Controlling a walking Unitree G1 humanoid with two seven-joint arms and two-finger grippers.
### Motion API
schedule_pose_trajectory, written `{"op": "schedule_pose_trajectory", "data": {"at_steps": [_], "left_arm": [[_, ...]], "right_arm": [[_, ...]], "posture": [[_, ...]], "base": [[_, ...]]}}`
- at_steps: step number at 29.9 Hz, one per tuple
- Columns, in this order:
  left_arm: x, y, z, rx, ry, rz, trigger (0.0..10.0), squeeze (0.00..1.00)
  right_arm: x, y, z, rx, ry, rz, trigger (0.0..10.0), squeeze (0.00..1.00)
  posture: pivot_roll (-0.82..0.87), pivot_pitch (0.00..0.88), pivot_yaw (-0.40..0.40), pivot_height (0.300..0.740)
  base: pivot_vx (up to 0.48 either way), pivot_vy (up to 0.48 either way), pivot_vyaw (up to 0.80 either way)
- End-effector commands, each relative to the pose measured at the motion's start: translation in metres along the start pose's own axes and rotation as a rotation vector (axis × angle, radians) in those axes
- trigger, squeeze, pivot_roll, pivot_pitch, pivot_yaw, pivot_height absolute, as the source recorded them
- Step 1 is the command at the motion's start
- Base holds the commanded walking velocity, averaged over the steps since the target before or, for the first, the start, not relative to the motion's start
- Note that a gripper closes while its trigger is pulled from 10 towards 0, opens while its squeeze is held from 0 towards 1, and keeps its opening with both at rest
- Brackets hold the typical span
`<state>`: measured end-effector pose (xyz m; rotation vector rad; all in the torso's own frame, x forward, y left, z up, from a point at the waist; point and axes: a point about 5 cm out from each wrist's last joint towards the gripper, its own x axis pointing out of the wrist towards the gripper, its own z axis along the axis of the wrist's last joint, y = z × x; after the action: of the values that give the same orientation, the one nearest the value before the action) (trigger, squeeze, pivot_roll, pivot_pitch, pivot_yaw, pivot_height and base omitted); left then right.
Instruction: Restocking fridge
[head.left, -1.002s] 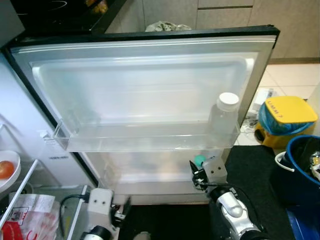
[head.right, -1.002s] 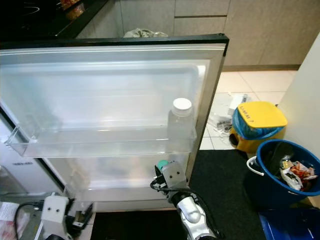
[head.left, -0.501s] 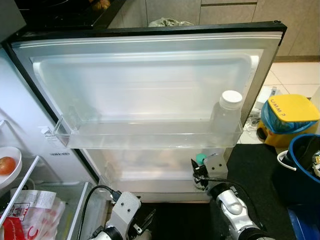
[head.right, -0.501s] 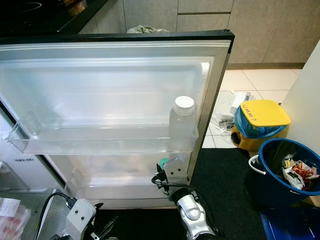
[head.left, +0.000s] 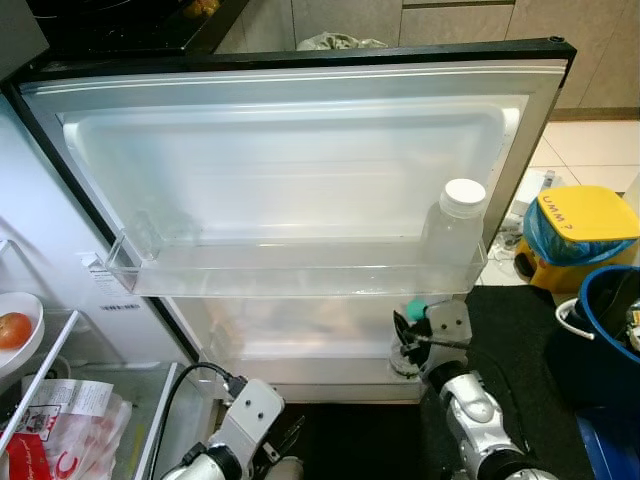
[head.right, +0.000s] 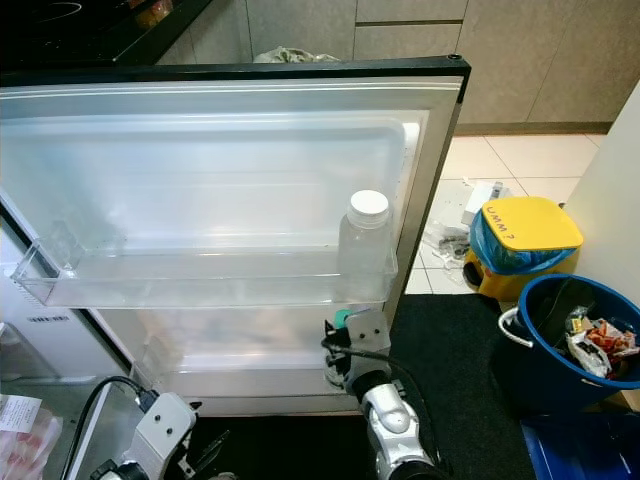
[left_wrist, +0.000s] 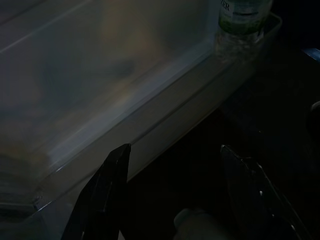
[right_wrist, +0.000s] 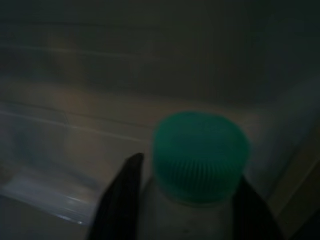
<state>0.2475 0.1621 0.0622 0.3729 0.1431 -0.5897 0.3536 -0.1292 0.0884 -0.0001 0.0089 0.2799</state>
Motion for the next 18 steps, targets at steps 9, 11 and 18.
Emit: {"op": "schedule_pose_trajectory", "data": {"at_steps": [9, 11, 18], "left_arm": [[0.001, -0.006, -0.015, -0.015, 0.049, -0.034, 10.0, 0.0], [0.003, -0.009, -0.018, -0.025, 0.053, -0.05, 10.0, 0.0], [0.011, -0.017, -0.027, -0.057, 0.071, -0.077, 10.0, 0.0]], "right_arm": [[-0.003, -0.005, -0.001, 0.05, -0.015, -0.014, 10.0, 0.0], [-0.004, -0.006, 0.0, 0.058, -0.036, 0.004, 10.0, 0.0], [-0.016, -0.009, -0.002, 0.093, -0.095, 0.077, 10.0, 0.0]], "posture": [[0.12, 0.265, 0.035, 0.585], [0.09, 0.248, 0.028, 0.585], [-0.01, 0.188, -0.001, 0.585]], "base": [[0.0, 0.0, 0.0], [0.0, 0.0, 0.0], [0.0, 0.0, 0.0]]}}
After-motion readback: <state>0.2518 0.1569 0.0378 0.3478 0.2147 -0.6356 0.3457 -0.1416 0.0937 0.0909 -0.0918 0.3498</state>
